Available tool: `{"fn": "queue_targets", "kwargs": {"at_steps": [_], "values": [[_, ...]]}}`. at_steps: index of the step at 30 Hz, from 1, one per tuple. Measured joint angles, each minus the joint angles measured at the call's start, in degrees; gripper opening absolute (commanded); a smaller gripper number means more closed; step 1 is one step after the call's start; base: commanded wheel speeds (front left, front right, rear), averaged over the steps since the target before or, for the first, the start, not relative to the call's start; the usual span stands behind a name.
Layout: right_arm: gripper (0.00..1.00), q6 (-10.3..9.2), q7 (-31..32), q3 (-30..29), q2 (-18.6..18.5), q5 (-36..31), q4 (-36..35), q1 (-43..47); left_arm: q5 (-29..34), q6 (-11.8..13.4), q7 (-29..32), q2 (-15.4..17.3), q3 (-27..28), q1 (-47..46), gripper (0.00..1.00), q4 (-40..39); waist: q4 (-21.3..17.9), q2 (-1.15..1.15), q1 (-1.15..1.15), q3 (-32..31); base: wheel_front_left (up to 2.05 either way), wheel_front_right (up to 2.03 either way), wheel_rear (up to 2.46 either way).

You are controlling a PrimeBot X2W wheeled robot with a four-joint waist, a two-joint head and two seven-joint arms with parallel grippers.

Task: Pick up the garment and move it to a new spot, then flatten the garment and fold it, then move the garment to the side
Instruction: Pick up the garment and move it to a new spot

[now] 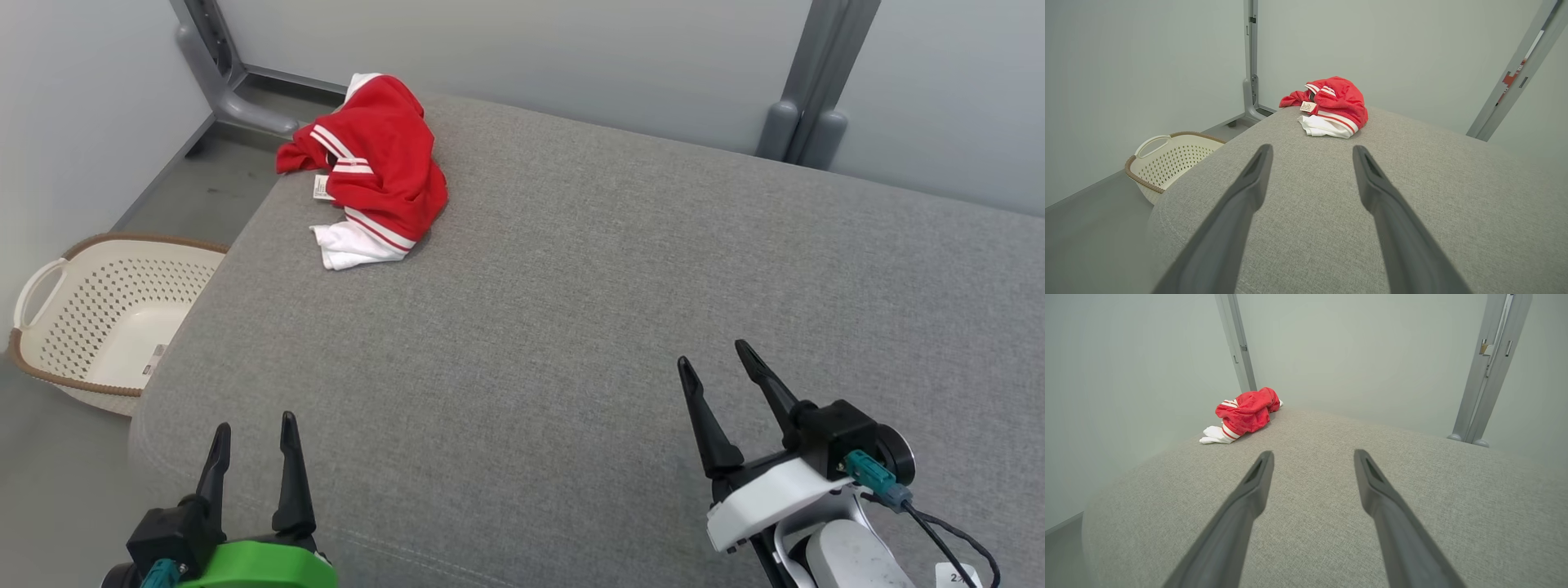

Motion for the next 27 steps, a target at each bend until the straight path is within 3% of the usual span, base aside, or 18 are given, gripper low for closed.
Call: {"fn": "queue_targets", "kwargs": {"at_steps": [9,14,20,27], "values": [[1.0,0.0,0.01,-0.69,0.0,-0.91,-0.77,-0.8,-1.0,0.44,0.0,0.03,2.86,0.29,1.0,-1.16,-1.11,0.0,0.0,0.77,0.0,0.0,0.0],[1.0,0.0,0.0,-1.83,0.0,-2.86,-2.32,-1.85,-0.8,0.79,0.0,1.77,6.13,-1.6,1.0,-3.02,-2.47,0.0,0.0,2.67,0.0,0.0,0.0],[1.0,0.0,0.64,-3.11,0.0,-5.97,-4.52,-4.83,2.08,0.21,1.11,8.72,7.48,-12.34,1.0,-4.24,-4.57,0.0,0.0,6.38,0.0,0.0,0.0],[1.0,0.0,3.71,-2.63,-0.01,-10.31,-7.42,-7.2,5.04,-3.38,10.04,18.34,4.43,-31.59,1.0,2.12,-7.51,0.0,0.0,11.72,0.0,0.0,0.0]]}}
